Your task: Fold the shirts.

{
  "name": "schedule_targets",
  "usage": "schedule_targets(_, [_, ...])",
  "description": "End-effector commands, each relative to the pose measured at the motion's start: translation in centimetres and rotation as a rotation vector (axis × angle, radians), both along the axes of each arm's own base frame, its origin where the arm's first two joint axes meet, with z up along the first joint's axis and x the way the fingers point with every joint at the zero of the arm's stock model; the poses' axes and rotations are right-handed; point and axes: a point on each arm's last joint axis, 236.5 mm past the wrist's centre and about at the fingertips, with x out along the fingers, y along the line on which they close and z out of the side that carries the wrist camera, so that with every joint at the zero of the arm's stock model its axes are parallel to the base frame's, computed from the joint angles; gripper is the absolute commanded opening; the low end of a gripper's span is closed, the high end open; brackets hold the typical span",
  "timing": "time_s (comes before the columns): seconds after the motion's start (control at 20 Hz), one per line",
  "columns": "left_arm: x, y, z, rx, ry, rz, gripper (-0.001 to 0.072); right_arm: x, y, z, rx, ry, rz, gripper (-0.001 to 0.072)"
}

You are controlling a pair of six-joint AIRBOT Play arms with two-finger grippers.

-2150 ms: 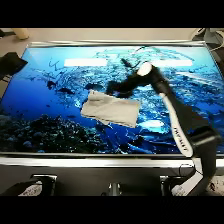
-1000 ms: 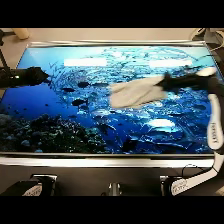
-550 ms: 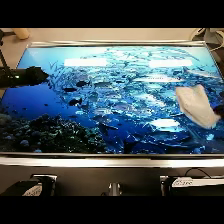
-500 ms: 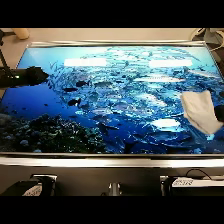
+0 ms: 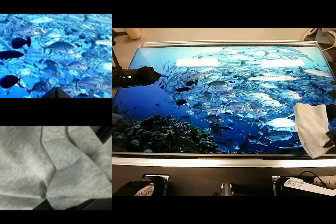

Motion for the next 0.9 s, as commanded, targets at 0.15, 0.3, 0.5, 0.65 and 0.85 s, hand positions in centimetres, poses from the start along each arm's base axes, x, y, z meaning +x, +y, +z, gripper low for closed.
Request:
schedule_targets(0.15, [0.0,0.0,0.0,0.003,-0.001,-0.001,0.0028,-2.4,0.1,-2.0,-0.044,0.060,0.013,0.0425])
schedule_targets(0.3, [0.1,0.1,-0.1,0.004,0.000,-0.001,0.0028,-0.9,-3.1,1.6,-0.120,0.025,0.079,0.0702])
schedule_targets(0.5, [1.9,1.6,-1.0,0.135,-0.001,-0.009,0.0026,10.2,-10.7,14.9,-0.512,-0.324,0.175,0.0677])
schedule_targets(0.65, [4.6,7.2,-3.2,0.468,0.136,0.112,0.0026,21.6,-6.5,24.9,-0.731,-0.633,0.403,0.0671])
schedule_targets(0.85, [2.8,8.5,-11.4,0.555,0.479,0.143,0.0705,26.6,10.4,20.4,-0.452,-0.603,0.751,0.0672])
